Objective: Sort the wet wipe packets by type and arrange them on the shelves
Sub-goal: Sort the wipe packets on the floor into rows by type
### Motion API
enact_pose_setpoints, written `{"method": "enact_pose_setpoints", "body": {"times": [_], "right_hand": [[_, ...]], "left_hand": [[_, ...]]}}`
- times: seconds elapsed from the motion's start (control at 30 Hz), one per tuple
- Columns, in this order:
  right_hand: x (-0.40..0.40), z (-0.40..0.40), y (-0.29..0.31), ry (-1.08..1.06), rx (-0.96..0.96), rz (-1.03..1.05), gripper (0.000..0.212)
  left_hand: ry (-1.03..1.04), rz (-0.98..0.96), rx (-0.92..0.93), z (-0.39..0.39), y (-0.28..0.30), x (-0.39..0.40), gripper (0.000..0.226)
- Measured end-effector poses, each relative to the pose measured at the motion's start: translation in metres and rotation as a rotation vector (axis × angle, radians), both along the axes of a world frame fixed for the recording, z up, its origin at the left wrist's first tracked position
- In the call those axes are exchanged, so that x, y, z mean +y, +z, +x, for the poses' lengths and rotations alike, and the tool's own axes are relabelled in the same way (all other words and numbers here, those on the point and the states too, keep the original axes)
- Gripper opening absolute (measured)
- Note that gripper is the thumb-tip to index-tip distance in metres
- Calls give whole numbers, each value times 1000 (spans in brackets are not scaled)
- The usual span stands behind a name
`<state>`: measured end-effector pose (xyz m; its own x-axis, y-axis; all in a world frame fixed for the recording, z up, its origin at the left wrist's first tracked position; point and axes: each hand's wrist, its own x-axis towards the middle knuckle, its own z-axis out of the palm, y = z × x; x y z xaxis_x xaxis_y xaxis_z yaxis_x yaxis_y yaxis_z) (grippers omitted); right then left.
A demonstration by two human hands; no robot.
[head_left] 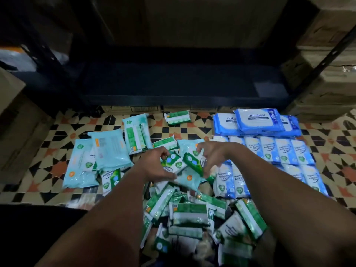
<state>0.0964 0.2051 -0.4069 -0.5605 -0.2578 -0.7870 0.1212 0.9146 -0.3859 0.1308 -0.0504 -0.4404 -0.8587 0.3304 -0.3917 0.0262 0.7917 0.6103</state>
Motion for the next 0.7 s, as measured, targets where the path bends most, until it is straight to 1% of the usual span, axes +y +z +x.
{"method": "enact_pose_setpoints", "body": {"times": [0.1,0.17,0.2,0.23,0.3,0.37,0.43,0.5,0.57,0.63,0.7], "right_hand": [[-21,25,9,132,-109,35,95],[-34,43,6,211,-144,51,98],[-39,53,3,251,-140,51,96],[-44,63,-3,287,-114,50,91],[-50,80,-15,348,5,39,80],[-52,89,-26,410,128,44,76],[-53,90,-32,472,172,49,73],[-54,84,-34,513,166,37,69],[-55,75,-36,477,171,4,70],[-53,66,-36,355,215,-37,75],[-51,52,-34,245,302,-64,70]], "left_hand": [[-7,34,-144,24,4,-8,77],[-42,14,-174,37,2,-14,79],[-58,10,-181,45,0,-16,76],[-69,11,-187,51,-4,-18,70],[-78,8,-192,60,-10,-19,57],[-54,12,-221,64,-16,-21,50],[-52,-19,-267,65,-22,-22,47],[-93,-57,-288,63,-26,-24,44],[-111,-96,-228,57,-29,-23,34],[-50,-81,-147,48,-29,-20,24],[36,-35,-59,33,-25,-16,23]]}}
